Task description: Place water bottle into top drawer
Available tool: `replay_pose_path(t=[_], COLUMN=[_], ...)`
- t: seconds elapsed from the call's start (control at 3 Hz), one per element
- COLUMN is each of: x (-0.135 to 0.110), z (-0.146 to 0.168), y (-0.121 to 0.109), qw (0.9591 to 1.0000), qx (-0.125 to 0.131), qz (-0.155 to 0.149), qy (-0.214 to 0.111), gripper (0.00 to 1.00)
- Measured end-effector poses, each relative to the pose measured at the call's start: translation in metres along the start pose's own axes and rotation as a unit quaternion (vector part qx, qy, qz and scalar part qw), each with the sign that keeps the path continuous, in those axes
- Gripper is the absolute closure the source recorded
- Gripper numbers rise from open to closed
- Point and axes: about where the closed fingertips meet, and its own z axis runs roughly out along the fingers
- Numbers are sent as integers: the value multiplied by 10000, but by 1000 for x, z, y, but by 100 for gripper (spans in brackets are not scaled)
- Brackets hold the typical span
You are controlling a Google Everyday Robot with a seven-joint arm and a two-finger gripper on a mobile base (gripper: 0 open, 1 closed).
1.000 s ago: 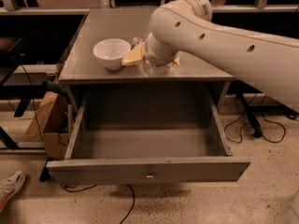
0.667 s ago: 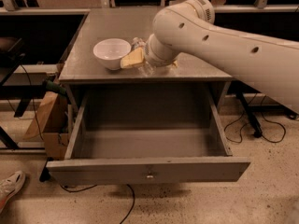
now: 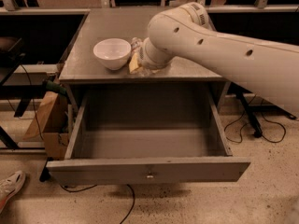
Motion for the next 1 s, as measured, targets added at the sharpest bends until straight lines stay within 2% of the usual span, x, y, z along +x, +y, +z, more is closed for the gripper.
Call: replay_pose_path(t=[0.67,1.0], x=[-4,-13], z=[-11,-29], y=[-5,-4], qw=[9991,9977], qx=[253,247], qz=[276,388], qy=[-179,-508], gripper=[96,100])
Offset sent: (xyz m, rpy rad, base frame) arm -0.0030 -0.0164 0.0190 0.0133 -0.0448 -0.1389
